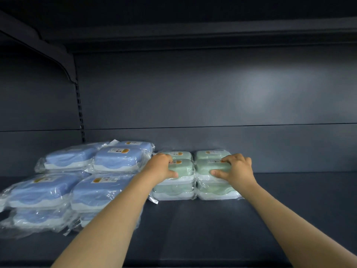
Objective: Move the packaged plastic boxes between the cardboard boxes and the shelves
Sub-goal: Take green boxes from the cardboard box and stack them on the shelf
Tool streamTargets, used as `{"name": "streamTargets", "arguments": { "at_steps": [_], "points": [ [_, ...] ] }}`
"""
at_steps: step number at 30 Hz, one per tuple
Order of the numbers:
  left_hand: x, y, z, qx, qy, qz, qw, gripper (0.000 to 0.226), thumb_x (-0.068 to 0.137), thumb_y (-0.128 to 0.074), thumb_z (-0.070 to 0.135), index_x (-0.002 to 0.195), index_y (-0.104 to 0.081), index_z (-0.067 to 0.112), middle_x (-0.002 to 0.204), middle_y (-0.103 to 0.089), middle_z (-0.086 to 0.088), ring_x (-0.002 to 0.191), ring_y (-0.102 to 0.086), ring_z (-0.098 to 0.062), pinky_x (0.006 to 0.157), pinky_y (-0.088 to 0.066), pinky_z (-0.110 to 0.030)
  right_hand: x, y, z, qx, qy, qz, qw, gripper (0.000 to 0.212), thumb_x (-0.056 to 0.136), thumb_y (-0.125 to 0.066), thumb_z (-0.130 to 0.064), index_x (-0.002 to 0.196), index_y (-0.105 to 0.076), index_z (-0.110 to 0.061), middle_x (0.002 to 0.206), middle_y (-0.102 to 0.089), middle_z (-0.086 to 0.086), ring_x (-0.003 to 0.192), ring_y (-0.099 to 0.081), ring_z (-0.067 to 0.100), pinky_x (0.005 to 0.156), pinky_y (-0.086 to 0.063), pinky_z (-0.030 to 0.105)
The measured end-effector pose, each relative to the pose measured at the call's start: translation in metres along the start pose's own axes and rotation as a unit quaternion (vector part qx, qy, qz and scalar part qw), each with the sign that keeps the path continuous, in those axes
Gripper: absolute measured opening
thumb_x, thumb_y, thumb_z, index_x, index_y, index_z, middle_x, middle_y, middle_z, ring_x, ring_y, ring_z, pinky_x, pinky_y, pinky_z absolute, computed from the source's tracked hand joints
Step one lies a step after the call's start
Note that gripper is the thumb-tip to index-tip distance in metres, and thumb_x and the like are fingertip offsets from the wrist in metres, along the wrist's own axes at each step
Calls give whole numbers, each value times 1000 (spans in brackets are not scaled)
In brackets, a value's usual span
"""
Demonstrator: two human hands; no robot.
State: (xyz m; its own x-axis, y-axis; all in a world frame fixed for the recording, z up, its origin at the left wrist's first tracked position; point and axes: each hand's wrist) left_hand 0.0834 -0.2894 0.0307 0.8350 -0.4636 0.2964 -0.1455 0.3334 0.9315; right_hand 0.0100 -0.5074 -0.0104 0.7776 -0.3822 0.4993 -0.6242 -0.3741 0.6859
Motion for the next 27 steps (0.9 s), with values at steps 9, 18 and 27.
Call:
{"name": "streamTargets", "arguments": {
  "at_steps": [9,18,27],
  "points": [
    [5,-3,-2,-12,15,6,1000,54,82,-71,31,128,-53,9,132,-51,-9,120,-50,-24,95,-39,-26,5,-3,1,-23,17,0,1000,64,74,-71,-54,124,-58,-17,125,-49,0,120,-29,21,101,-30,24],
    [2,-12,2,37,20,9,999,50,88,-63,33,128,-50,5,131,-51,-14,120,-49,-27,97,-39,-31,-5,0,-8,-101,6,-20,995,68,82,-58,-60,135,-49,-17,136,-45,3,127,-30,27,105,-33,32],
    [-19,4,35,70,-46,92,992,32,85,-62,15,115,-60,5,119,-55,-13,111,-53,-30,96,-43,-38,-21,39,-32,-257,17,-113,960,67,91,-49,-52,141,-32,-12,141,-41,9,131,-34,29,101,-34,41]
  ]
}}
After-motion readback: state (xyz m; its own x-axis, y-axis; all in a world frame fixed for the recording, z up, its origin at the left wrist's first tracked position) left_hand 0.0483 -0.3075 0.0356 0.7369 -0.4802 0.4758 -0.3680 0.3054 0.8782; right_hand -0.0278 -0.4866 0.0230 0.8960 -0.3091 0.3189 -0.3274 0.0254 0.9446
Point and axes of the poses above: each hand's wrist, its own x-axis towards the middle knuckle, its own y-axis out of the back of the hand, z = x × y
